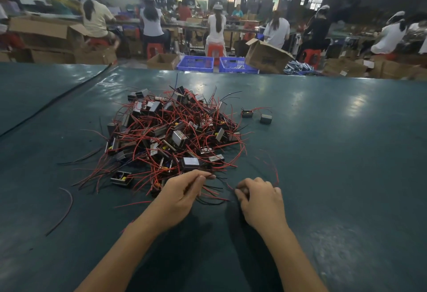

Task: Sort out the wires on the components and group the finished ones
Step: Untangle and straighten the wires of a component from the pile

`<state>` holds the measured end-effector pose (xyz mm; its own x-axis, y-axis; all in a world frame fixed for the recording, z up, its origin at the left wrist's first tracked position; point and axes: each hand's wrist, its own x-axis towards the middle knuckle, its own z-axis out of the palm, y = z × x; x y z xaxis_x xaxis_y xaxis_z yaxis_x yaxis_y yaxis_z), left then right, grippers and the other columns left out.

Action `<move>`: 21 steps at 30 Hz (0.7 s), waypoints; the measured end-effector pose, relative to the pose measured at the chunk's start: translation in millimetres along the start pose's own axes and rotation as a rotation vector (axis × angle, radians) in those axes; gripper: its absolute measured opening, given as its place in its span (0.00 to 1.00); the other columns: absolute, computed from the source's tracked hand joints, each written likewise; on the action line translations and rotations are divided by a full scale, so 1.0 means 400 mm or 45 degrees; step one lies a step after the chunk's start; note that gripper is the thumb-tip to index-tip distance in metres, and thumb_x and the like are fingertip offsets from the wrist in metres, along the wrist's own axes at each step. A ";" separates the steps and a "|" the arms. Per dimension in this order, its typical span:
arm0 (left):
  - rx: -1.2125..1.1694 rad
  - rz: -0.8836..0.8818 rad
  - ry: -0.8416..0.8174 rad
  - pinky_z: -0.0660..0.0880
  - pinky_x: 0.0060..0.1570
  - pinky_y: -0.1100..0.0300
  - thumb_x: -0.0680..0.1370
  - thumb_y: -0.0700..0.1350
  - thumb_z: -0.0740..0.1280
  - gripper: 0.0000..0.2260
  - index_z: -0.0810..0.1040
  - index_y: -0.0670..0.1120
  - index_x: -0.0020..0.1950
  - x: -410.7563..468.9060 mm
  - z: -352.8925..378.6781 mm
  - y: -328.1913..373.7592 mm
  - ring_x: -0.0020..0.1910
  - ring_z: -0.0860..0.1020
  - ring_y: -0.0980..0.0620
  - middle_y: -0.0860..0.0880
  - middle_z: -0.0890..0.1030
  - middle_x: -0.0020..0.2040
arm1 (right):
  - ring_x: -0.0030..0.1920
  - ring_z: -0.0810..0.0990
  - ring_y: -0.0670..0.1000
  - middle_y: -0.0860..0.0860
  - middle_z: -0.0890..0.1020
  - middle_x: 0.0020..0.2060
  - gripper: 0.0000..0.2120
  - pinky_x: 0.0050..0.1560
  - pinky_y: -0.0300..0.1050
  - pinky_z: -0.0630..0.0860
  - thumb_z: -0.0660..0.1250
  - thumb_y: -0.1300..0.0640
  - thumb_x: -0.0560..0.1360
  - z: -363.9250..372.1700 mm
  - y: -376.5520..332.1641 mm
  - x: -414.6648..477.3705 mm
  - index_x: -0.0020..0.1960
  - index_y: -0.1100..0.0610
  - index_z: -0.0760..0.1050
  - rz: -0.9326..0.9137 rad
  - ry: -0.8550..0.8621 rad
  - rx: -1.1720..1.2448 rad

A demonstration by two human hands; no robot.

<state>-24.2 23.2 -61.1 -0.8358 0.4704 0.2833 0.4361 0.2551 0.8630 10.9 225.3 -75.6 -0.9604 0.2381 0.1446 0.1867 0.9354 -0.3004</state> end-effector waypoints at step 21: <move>-0.071 -0.102 0.493 0.79 0.36 0.58 0.78 0.42 0.69 0.04 0.81 0.50 0.44 -0.002 0.101 0.041 0.30 0.80 0.53 0.51 0.82 0.34 | 0.42 0.77 0.47 0.46 0.77 0.46 0.07 0.44 0.42 0.73 0.60 0.58 0.81 -0.016 -0.063 -0.030 0.55 0.56 0.76 -0.229 0.327 0.605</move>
<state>-2.8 61.2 -64.0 -0.9352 0.0950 0.3413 0.3541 0.2265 0.9073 19.1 200.3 -63.8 -0.8763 0.1974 0.4395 -0.1460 0.7606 -0.6326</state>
